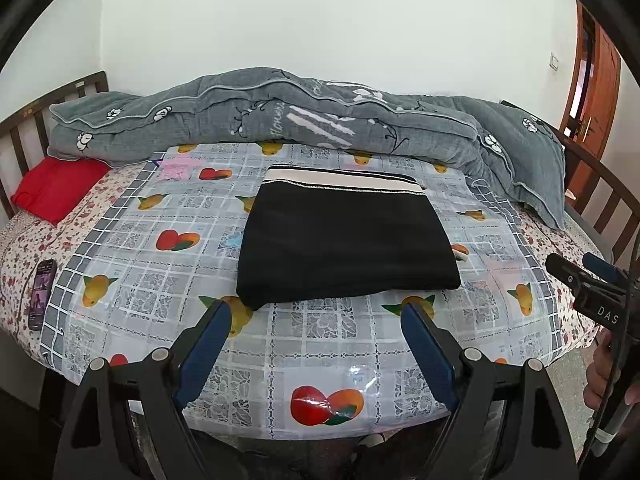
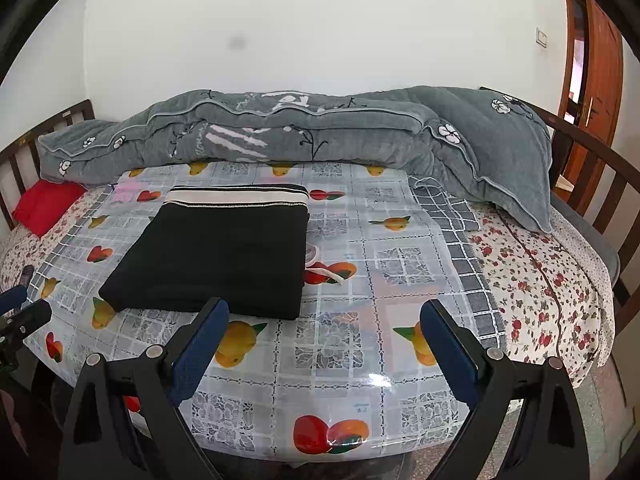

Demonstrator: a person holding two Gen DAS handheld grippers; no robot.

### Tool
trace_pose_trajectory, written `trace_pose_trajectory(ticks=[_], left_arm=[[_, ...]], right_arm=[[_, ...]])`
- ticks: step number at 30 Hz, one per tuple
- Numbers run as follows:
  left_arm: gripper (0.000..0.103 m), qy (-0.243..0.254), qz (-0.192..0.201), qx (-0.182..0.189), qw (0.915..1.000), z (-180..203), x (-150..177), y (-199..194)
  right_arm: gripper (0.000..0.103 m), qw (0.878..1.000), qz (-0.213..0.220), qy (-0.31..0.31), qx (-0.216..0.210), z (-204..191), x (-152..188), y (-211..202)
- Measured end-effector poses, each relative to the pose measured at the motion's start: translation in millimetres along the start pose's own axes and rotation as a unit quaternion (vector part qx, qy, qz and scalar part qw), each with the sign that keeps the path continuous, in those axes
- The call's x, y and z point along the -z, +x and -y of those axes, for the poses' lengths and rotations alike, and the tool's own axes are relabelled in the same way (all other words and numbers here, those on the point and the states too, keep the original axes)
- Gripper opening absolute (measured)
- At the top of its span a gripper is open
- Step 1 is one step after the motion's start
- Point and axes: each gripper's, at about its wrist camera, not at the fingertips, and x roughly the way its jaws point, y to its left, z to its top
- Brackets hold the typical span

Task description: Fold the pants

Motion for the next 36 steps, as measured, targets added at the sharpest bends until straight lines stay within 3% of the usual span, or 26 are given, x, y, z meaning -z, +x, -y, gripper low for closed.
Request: trace_pose_trajectory(ticks=[36], left_arm=[[0.091,-0.006,0.001,-0.007,1.0000,-6.8,-4.1,5.9]], right_arm=[[0.095,1.000,-0.004,-0.003,-0.010,-4.1,-0.7,9.8]])
